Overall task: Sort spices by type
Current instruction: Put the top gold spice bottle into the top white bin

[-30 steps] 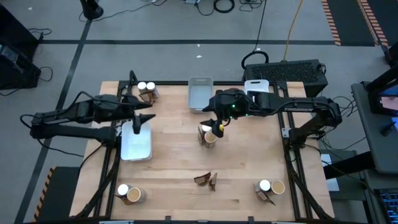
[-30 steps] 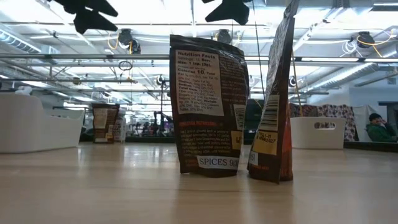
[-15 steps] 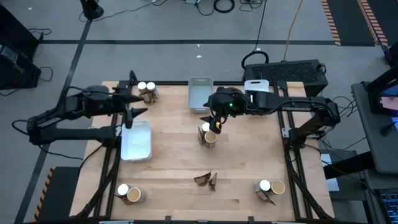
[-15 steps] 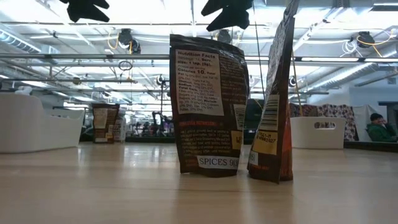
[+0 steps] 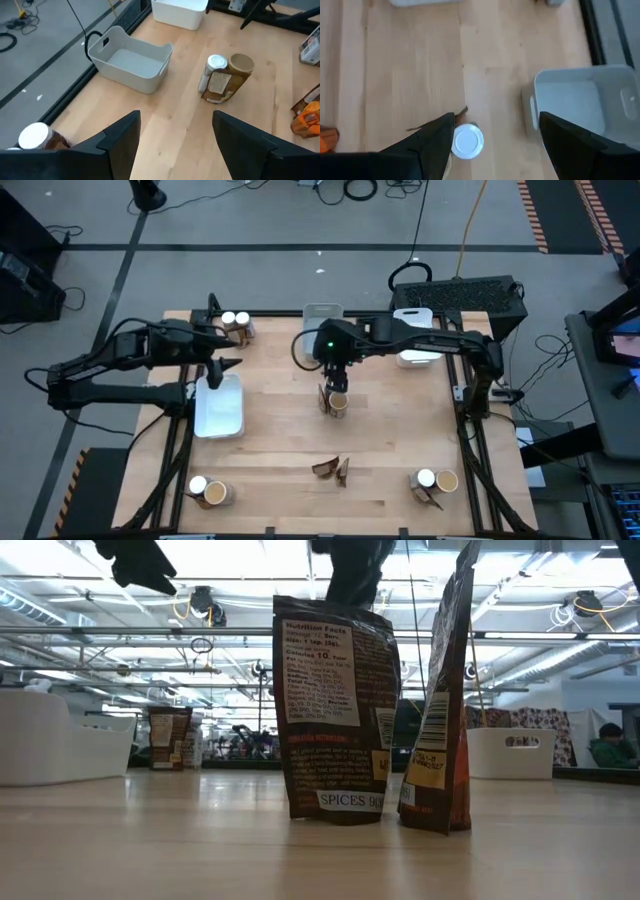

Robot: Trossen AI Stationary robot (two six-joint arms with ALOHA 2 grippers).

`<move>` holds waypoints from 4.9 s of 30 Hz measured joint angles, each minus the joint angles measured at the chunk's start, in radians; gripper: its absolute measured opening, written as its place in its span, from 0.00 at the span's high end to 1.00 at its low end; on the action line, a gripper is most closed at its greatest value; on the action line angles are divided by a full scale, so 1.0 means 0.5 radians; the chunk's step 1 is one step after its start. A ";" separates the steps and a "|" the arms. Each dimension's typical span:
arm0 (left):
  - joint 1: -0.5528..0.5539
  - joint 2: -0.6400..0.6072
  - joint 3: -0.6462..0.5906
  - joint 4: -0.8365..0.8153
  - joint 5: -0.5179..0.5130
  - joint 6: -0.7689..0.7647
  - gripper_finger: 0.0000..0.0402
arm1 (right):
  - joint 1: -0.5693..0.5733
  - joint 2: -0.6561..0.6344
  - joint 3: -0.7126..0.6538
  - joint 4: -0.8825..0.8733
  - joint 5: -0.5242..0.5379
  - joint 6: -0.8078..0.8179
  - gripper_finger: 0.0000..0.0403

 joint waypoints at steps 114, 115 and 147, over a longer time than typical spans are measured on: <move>-0.002 0.018 -0.117 0.020 0.082 -0.033 0.37 | 0.319 0.538 0.094 -0.566 0.059 1.529 0.12; -0.002 0.018 -0.117 0.020 0.082 -0.033 0.37 | 0.319 0.544 0.094 -0.567 0.059 1.529 0.12; -0.002 0.018 -0.117 0.018 0.082 -0.037 0.37 | 0.290 0.520 0.094 -0.703 -0.042 1.484 0.37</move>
